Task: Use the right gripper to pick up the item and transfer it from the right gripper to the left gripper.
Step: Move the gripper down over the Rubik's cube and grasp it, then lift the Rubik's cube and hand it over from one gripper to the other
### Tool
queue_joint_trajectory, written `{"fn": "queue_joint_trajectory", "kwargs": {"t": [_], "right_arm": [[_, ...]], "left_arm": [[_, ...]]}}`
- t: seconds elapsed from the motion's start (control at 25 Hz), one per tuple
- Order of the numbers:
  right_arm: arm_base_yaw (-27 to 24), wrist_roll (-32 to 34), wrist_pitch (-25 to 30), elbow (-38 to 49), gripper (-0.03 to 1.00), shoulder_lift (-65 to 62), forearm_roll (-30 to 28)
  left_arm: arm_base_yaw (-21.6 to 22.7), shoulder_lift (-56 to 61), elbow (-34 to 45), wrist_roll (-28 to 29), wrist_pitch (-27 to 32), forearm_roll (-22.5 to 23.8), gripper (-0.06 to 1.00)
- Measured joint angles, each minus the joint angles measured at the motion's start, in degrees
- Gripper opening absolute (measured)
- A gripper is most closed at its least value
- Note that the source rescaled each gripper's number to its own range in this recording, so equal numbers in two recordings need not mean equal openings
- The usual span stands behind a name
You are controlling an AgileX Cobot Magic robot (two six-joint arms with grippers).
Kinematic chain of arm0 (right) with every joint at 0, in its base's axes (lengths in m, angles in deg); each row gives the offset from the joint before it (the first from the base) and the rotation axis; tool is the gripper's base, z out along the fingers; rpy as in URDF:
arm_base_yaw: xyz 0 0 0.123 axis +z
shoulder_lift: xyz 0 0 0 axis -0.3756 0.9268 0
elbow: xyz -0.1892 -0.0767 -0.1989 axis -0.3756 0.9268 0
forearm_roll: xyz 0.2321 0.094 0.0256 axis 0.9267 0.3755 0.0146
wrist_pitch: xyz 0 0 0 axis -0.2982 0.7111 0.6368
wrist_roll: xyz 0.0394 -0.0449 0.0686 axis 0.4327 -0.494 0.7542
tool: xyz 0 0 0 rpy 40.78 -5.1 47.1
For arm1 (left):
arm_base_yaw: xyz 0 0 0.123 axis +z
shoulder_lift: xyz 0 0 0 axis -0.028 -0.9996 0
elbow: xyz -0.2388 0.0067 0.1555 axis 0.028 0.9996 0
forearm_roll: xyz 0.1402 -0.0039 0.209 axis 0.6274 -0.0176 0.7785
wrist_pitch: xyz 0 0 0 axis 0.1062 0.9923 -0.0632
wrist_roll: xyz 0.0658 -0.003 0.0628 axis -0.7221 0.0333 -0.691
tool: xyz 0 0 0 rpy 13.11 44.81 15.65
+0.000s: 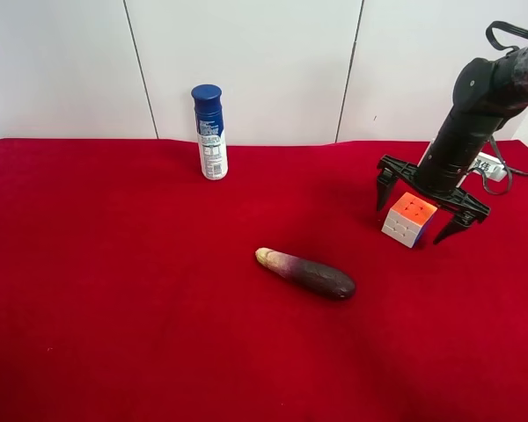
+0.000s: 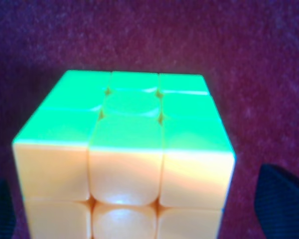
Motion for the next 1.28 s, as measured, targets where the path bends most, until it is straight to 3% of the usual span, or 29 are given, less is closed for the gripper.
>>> {"fn": "queue_joint_trajectory", "kwargs": {"t": [0.12, 0.2, 0.28, 0.44, 0.48, 0.88, 1.28], "right_arm": [[0.0, -0.01, 0.69, -0.06, 0.83, 0.0, 0.0], [0.0, -0.01, 1.05, -0.06, 0.73, 0.0, 0.0], [0.0, -0.06, 1.05, -0.06, 0.55, 0.0, 0.0], [0.0, -0.13, 0.85, -0.06, 0.07, 0.0, 0.0], [0.0, -0.43, 0.81, -0.06, 0.0, 0.0, 0.0], [0.0, -1.23, -0.21, -0.06, 0.0, -0.18, 0.0], [0.0, -12.7, -0.05, -0.06, 0.0, -8.55, 0.0]], "left_arm": [[0.0, 0.0, 0.0, 0.0, 0.0, 0.0, 1.0], [0.0, 0.0, 0.0, 0.0, 0.0, 0.0, 1.0], [0.0, 0.0, 0.0, 0.0, 0.0, 0.0, 1.0], [0.0, 0.0, 0.0, 0.0, 0.0, 0.0, 1.0], [0.0, 0.0, 0.0, 0.0, 0.0, 0.0, 1.0], [0.0, 0.0, 0.0, 0.0, 0.0, 0.0, 1.0], [0.0, 0.0, 0.0, 0.0, 0.0, 0.0, 1.0]]}}
